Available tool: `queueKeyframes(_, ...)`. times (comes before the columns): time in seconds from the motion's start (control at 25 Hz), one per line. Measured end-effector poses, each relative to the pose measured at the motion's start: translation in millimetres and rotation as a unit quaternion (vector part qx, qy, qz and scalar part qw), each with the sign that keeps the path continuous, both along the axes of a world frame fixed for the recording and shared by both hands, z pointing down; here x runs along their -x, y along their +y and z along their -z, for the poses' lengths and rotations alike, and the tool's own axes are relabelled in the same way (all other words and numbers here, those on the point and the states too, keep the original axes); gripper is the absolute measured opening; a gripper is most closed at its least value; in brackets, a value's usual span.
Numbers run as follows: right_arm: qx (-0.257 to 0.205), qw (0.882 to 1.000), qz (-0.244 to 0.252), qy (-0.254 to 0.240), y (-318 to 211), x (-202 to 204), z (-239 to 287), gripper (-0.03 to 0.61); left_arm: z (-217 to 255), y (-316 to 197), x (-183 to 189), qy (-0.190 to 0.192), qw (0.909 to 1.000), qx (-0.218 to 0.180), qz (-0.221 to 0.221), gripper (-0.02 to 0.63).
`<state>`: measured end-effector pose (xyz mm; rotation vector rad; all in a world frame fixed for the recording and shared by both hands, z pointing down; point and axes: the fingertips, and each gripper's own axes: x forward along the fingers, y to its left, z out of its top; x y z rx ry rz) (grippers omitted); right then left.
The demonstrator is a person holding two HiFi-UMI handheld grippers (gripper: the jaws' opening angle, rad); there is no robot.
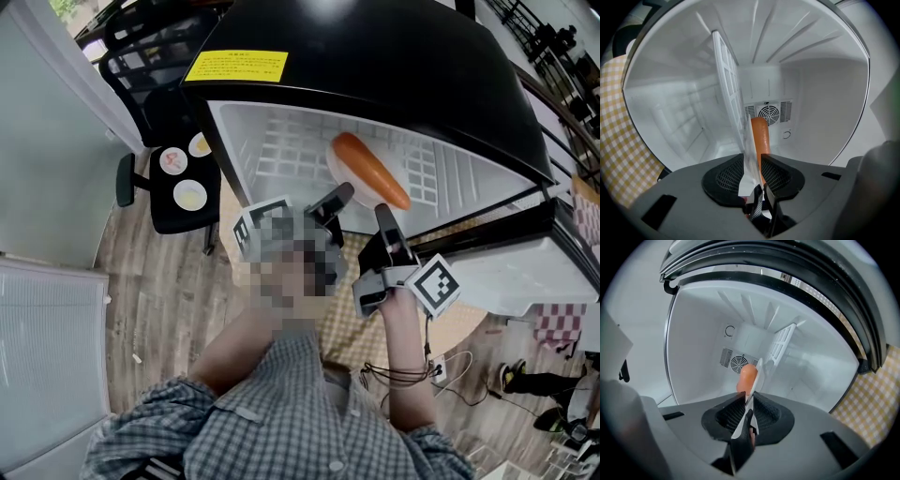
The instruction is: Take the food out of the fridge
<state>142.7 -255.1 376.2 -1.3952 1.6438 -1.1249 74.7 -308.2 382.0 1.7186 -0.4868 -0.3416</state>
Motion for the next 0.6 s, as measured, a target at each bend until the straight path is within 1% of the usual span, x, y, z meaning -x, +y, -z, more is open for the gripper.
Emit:
queueKeyframes(0.16,-0.001,1.0,0.01,0.008,6,-1,1,0.049,0,1,-4,0.002,1.0,0.0,0.0,0.106)
queueKeyframes(0.2,0.0,1.0,0.011,0.011,7,-2,1,0.049,1,1,-5,0.002,1.0,-0.006,-0.002,0.1)
queueKeyframes(0.24,0.0,1.0,0.012,0.015,7,-3,0,0.049,3,2,-5,-0.001,0.9999,-0.015,-0.003,0.069)
queueKeyframes(0.28,0.001,1.0,0.013,0.018,8,-3,0,0.049,4,2,-6,-0.009,0.9996,-0.028,-0.003,0.056)
queueKeyframes(0.36,0.001,1.0,0.013,0.018,9,-4,0,0.049,5,4,-8,-0.028,0.9985,-0.048,-0.005,0.055)
queueKeyframes(0.6,0.003,1.0,0.018,0.012,15,-4,-2,0.049,5,11,-7,-0.029,0.9984,-0.049,-0.003,0.044)
